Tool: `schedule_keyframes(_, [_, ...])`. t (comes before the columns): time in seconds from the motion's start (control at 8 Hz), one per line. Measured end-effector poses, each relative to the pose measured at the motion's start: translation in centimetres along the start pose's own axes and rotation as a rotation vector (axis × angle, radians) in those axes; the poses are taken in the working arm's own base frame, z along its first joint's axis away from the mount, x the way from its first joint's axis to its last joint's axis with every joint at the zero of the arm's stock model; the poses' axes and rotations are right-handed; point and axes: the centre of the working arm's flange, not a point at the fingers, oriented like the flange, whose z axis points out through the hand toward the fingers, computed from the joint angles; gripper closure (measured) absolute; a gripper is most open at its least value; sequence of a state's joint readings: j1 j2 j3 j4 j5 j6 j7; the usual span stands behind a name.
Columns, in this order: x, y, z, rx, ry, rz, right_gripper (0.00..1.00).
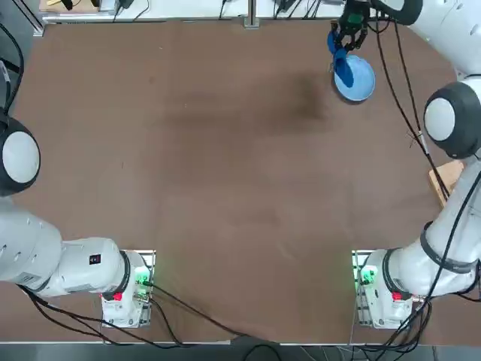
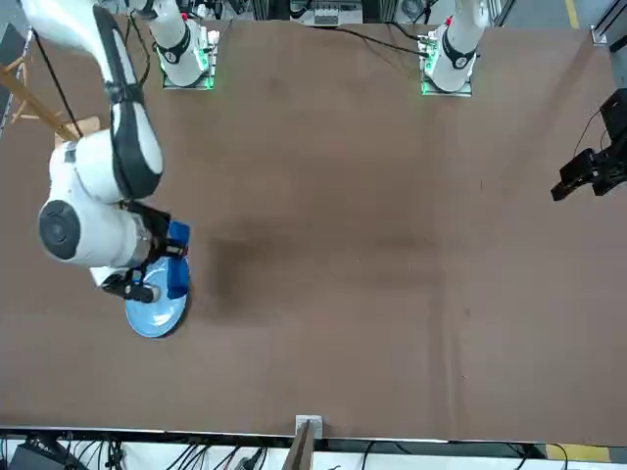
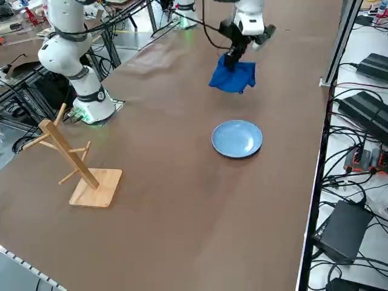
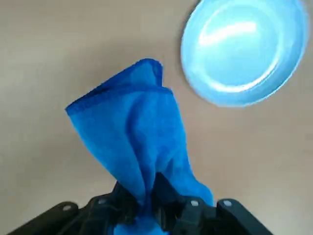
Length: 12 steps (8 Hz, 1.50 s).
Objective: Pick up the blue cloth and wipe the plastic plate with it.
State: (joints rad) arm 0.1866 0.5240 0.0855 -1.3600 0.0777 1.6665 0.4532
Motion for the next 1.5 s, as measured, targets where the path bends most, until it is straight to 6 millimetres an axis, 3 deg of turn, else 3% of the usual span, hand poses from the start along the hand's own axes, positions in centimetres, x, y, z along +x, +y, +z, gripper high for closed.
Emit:
schedule_keyframes(0.25, [-2.8, -2.7, 2.1, -0.007, -0.045, -0.017, 0.84])
schedule_keyframes(1.0, [-8.6, -5.2, 13.7, -0.058, -0.056, -0.014, 0.84])
schedule_keyframes(1.5, [-10.0, -3.7, 18.5, -0.074, -0.053, 0.002, 0.84])
